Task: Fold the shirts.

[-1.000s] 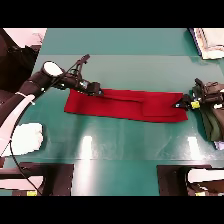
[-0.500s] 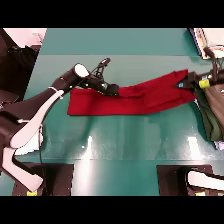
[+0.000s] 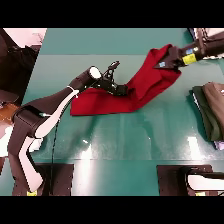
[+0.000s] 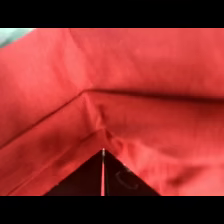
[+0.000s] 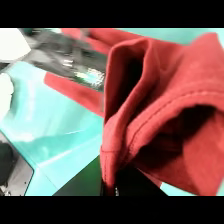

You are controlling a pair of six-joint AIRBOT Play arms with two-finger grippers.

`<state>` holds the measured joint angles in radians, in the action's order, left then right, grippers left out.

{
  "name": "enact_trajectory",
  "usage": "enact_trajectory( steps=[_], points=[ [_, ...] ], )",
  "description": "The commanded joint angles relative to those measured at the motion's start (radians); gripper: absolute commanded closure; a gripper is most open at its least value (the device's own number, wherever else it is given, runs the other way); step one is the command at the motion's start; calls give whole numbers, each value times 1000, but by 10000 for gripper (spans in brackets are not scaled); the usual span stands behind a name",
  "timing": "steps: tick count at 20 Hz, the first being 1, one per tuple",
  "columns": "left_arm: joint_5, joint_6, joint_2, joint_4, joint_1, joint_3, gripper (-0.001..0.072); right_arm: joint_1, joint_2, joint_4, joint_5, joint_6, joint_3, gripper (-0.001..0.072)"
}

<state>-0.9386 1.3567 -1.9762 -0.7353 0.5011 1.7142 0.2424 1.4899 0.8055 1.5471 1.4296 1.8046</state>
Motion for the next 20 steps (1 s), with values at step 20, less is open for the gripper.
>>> enact_trajectory(
  steps=[20],
  points=[
    [-290,-7,418,-333,-457,19,682,409,215,7,-363,-120,66,695]
  ],
)
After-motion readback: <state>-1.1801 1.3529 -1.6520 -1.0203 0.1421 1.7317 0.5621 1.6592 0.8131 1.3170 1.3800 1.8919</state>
